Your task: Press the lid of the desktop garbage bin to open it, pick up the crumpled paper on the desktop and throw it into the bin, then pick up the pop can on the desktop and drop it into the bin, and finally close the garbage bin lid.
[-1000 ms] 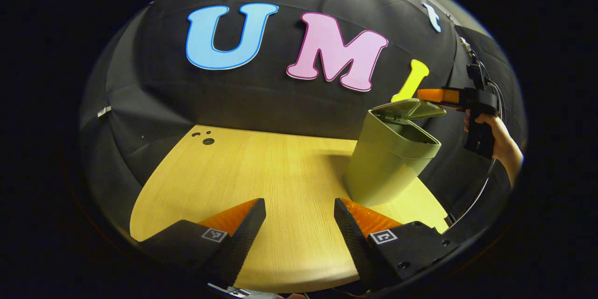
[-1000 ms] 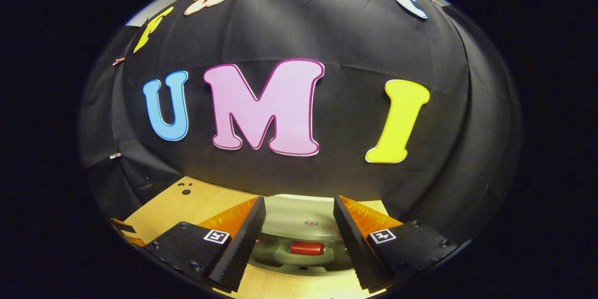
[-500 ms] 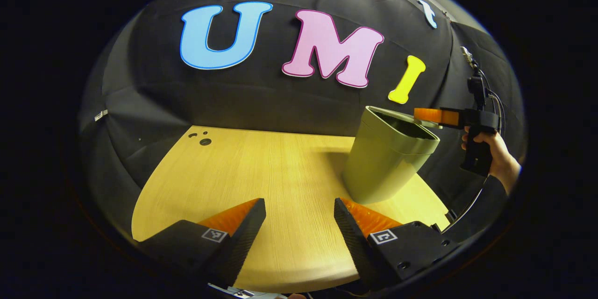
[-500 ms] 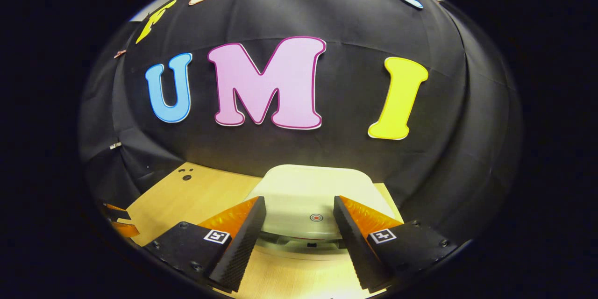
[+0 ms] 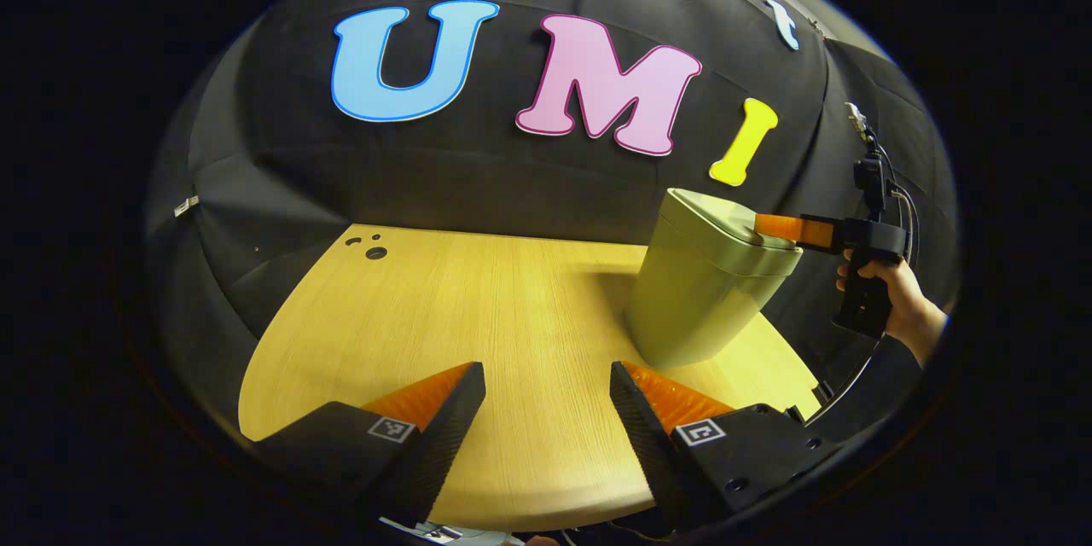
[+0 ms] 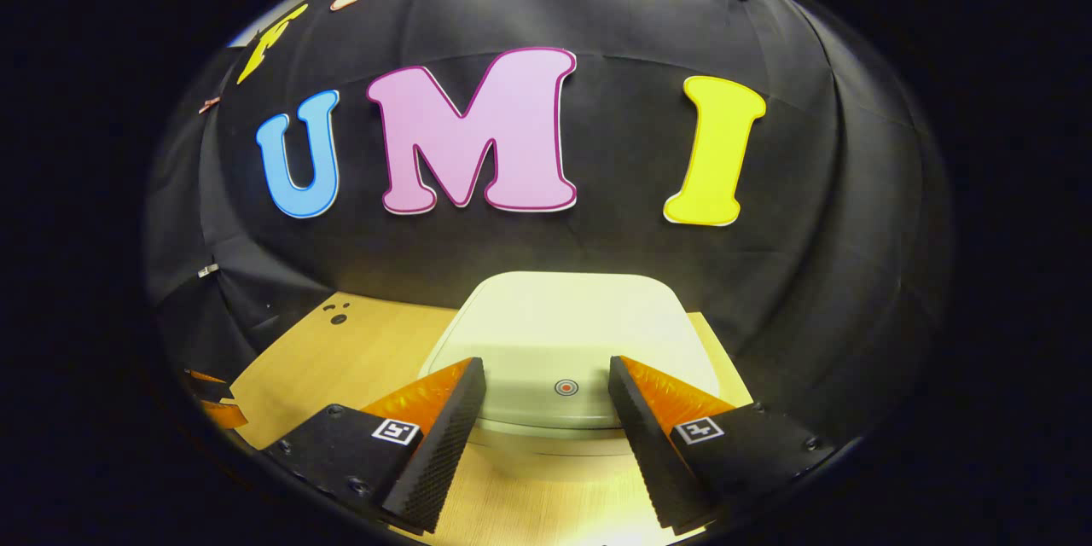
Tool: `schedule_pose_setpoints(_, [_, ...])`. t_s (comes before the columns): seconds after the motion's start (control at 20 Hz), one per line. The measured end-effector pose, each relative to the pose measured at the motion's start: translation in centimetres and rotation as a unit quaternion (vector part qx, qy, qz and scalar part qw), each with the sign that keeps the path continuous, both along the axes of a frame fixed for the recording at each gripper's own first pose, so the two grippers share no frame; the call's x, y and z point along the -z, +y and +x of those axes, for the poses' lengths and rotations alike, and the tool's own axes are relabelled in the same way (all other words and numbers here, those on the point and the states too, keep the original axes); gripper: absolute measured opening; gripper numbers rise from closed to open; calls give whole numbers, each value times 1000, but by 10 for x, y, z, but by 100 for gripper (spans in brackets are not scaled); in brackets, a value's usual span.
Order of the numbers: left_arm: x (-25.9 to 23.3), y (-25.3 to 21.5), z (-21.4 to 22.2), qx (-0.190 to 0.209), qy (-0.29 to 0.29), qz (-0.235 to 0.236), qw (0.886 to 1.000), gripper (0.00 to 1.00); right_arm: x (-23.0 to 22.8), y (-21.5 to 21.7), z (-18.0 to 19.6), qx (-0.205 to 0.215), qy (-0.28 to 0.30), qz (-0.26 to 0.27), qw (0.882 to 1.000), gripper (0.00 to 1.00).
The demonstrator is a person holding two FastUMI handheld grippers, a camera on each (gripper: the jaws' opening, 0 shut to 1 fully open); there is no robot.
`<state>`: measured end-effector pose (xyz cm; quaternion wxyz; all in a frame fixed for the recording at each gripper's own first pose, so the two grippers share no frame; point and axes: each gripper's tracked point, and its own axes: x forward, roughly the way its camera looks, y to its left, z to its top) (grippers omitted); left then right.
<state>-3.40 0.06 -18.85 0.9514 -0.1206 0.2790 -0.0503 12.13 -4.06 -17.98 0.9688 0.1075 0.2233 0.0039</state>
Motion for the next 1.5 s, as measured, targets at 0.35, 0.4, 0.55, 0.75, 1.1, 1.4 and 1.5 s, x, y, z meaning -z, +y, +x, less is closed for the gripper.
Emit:
schedule_pose_setpoints(0.35, [7,-2,-2,-7,7,-6,1000,95,1,0,-5,10,-15,3,1000,94])
schedule_pose_setpoints(0.4, [8,-2,-2,-8,9,-8,1000,95,2,0,-5,13,-16,-1,1000,95])
schedule_pose_setpoints(0.55, [9,-2,-1,-11,10,-9,1000,95,2,0,-7,22,-26,-2,999,96])
schedule_pose_setpoints(0.75, [9,0,-1,-8,8,-8,1000,95,10,2,-8,23,-17,-11,1000,96])
schedule_pose_setpoints(1.1, [7,-3,-1,-1,2,-7,1000,95,1,2,-8,15,-3,8,1000,96])
schedule_pose_setpoints(1.4, [4,-1,-2,-4,-2,-11,1000,95,-11,11,-19,8,-12,15,1000,97])
schedule_pose_setpoints(1.5, [3,-1,-2,-3,-3,-11,1000,95,-21,18,-27,1,-22,18,1000,97])
